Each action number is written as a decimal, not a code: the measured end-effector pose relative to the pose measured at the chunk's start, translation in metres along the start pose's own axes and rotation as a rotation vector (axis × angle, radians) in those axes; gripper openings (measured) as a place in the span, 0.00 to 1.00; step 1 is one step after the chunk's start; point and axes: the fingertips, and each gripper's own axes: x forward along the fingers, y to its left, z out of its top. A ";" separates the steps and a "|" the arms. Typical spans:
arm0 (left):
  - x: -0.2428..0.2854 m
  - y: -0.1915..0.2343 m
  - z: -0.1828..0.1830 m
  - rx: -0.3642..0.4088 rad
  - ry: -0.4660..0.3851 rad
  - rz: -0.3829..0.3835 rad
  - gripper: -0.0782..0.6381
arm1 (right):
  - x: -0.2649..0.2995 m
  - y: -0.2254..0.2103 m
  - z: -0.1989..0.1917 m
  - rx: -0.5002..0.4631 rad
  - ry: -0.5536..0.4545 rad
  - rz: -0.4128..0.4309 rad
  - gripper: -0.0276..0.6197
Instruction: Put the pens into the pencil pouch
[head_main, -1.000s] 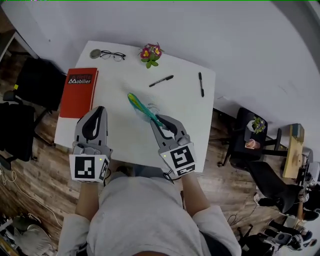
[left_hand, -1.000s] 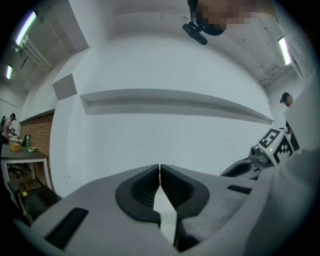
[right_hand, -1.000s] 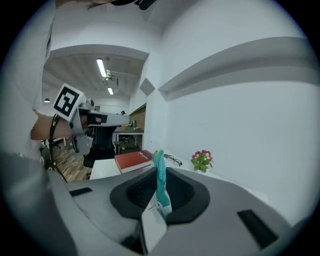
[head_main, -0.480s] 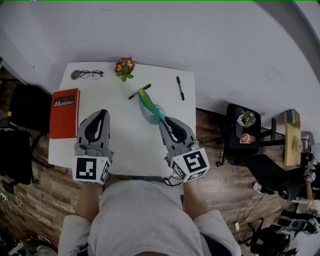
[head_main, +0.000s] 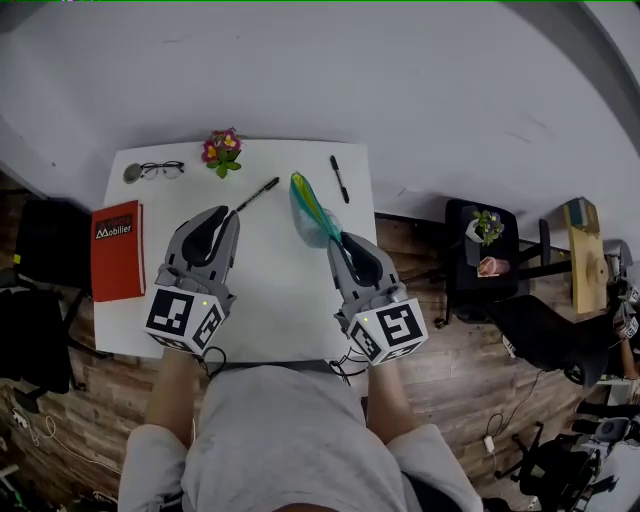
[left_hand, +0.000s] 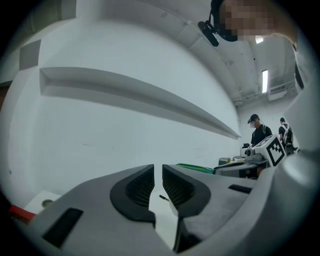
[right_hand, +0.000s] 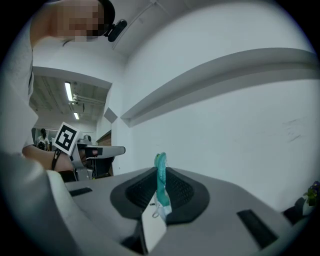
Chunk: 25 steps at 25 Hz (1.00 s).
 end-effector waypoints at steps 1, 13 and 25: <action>0.008 0.002 -0.003 -0.003 0.020 -0.019 0.15 | 0.000 -0.003 0.000 0.005 -0.003 -0.011 0.14; 0.099 0.004 -0.072 0.073 0.366 -0.281 0.29 | -0.003 -0.012 0.011 0.056 -0.030 -0.135 0.14; 0.168 0.031 -0.193 0.169 0.685 -0.344 0.28 | 0.002 -0.005 0.001 0.058 0.022 -0.220 0.14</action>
